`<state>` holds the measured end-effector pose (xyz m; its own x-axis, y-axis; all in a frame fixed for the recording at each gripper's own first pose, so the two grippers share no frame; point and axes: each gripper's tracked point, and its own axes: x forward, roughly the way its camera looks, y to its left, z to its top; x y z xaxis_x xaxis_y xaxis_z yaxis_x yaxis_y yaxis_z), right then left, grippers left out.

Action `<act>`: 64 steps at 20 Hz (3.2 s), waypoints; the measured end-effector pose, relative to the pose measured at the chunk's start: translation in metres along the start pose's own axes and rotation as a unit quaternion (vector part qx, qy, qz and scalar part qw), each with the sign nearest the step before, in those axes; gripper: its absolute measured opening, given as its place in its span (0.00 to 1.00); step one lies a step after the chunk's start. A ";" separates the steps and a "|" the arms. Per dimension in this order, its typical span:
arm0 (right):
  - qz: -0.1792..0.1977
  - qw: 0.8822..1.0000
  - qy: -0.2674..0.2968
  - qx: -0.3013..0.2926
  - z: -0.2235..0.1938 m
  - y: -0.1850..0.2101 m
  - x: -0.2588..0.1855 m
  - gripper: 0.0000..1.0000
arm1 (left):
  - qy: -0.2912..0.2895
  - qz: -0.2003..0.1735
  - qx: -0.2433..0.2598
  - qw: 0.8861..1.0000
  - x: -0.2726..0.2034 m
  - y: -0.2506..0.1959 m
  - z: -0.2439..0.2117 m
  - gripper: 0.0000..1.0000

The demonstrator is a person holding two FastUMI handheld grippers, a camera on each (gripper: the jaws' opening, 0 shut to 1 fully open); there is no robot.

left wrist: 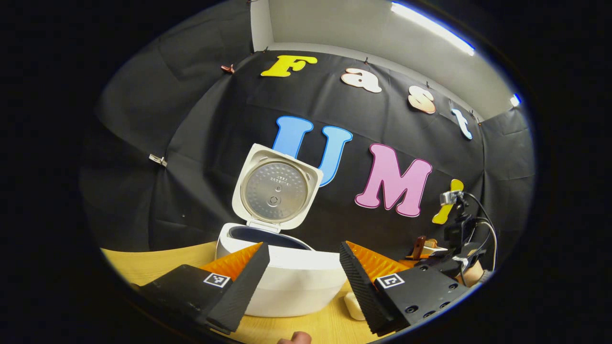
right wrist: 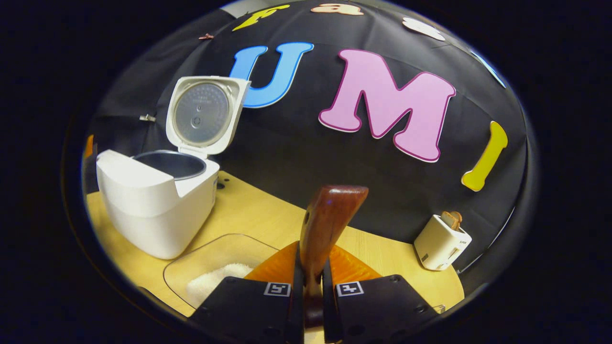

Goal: Close the left gripper, press the button to open the rice cooker; take a wooden spoon from the chopstick holder with the right hand, scoop a spoonful of rice and pour it into the rice cooker, then put the wooden spoon back into the chopstick holder.

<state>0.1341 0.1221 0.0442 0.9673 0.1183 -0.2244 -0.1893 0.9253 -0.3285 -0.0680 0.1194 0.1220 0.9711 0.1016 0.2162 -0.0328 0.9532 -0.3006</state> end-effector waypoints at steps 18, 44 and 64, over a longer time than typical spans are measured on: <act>0.083 0.885 0.058 0.454 -0.017 0.018 0.010 0.20 | -0.001 0.008 -0.006 1.000 -0.002 0.011 0.005 0.95; 0.128 0.851 -0.048 0.507 0.204 0.041 0.016 0.20 | 0.008 0.010 -0.011 1.000 -0.007 0.033 0.006 0.95; 0.115 0.966 -0.102 0.208 0.253 0.217 0.090 0.19 | -0.001 0.021 -0.032 0.999 -0.023 0.067 0.025 0.95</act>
<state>0.2228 0.4251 0.1849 0.9291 0.3666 -0.0488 -0.3593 0.9260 0.1157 -0.0989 0.1881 0.1203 0.9689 0.1409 0.2036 -0.0576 0.9280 -0.3680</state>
